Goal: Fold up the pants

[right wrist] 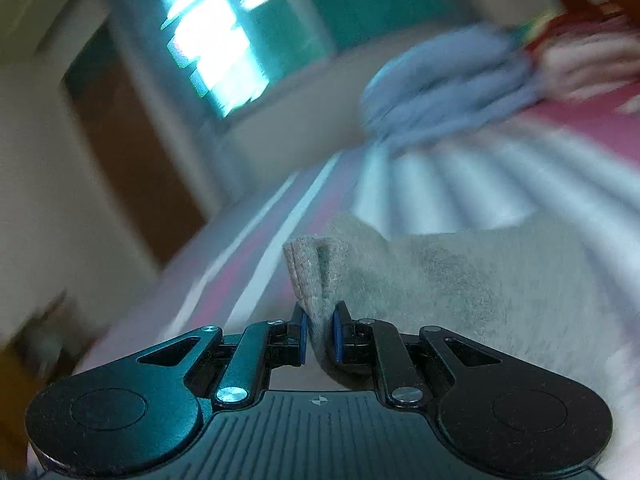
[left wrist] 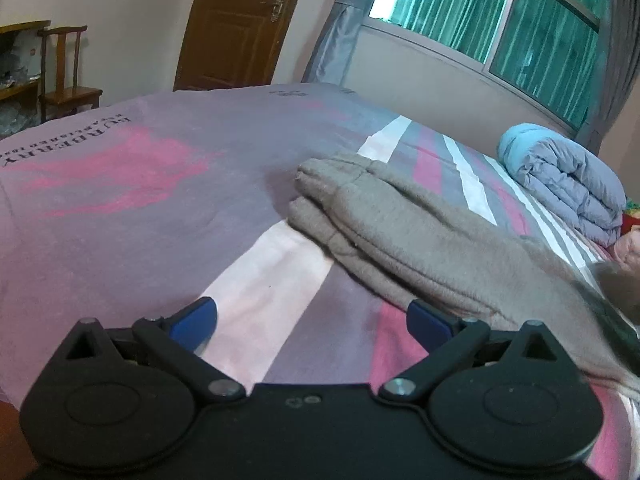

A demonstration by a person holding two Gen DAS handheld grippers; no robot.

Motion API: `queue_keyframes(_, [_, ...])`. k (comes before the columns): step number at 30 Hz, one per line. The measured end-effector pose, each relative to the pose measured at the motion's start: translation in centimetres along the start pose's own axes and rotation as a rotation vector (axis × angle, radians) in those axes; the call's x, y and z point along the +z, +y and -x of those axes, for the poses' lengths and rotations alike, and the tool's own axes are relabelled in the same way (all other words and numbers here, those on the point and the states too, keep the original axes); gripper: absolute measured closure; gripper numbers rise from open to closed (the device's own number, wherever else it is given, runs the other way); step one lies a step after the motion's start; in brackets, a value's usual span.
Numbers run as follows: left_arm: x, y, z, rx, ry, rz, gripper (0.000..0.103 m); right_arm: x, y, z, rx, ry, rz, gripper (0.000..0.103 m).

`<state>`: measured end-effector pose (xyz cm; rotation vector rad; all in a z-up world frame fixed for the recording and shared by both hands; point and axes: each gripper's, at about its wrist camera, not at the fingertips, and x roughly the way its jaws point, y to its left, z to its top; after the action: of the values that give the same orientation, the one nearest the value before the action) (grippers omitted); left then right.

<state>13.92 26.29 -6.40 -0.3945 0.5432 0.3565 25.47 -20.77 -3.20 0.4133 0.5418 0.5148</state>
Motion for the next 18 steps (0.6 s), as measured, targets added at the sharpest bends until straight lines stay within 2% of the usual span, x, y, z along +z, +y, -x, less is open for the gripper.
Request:
queue_keyframes(2, [0.0, 0.1, 0.2, -0.004, 0.004, -0.001, 0.008, -3.7, 3.1, -4.2, 0.062, 0.203, 0.085, 0.087])
queue_keyframes(3, [0.1, 0.1, 0.1, -0.008, 0.007, -0.001, 0.008, -5.4, 4.4, -5.4, 0.031, 0.273, 0.135, 0.082])
queue_keyframes(4, [0.1, 0.2, 0.2, -0.011, 0.01, 0.0, 0.007, -6.9, 5.8, -5.4, 0.002, 0.248, 0.222, 0.066])
queue_keyframes(5, [0.1, 0.2, 0.3, -0.014, 0.011, -0.001, 0.007, -7.6, 6.6, -4.8, 0.028, 0.219, 0.266, 0.048])
queue_keyframes(6, [0.0, 0.2, 0.3, -0.016, 0.01, -0.004, 0.007, -7.8, 7.1, -4.4, 0.057, 0.216, 0.27, 0.045])
queue_keyframes(9, [-0.1, 0.0, 0.3, -0.012, 0.009, -0.011, 0.007, -7.5, 7.7, -2.5, 0.125, 0.178, 0.293, 0.046])
queue_keyframes(11, [-0.2, -0.2, 0.3, -0.015, 0.009, -0.005, 0.007, -6.6, 6.9, -1.9, 0.176, 0.147, 0.241, 0.066])
queue_keyframes(12, [-0.2, -0.3, 0.3, -0.018, 0.009, -0.002, 0.007, -6.0, 6.5, -1.9, 0.145, 0.131, 0.219, 0.067])
queue_keyframes(14, [-0.2, -0.8, 0.3, -0.024, 0.009, 0.0, 0.007, -4.9, 5.7, -2.6, 0.06, 0.105, 0.15, 0.078])
queue_keyframes(15, [-0.2, -1.0, 0.3, -0.028, 0.008, 0.0, 0.006, -4.7, 5.1, -3.2, 0.014, 0.106, 0.111, 0.08])
queue_keyframes(16, [-0.2, -1.3, 0.2, -0.031, 0.007, -0.001, 0.006, -4.6, 4.5, -4.0, -0.04, 0.124, 0.082, 0.08])
queue_keyframes(17, [-0.2, -1.5, 0.1, -0.035, 0.009, -0.004, 0.006, -4.7, 3.8, -5.1, -0.047, 0.174, 0.05, 0.081])
queue_keyframes(18, [-0.2, -1.7, 0.0, -0.036, 0.012, -0.007, 0.006, -5.3, 3.5, -6.4, 0.017, 0.257, 0.014, 0.086])
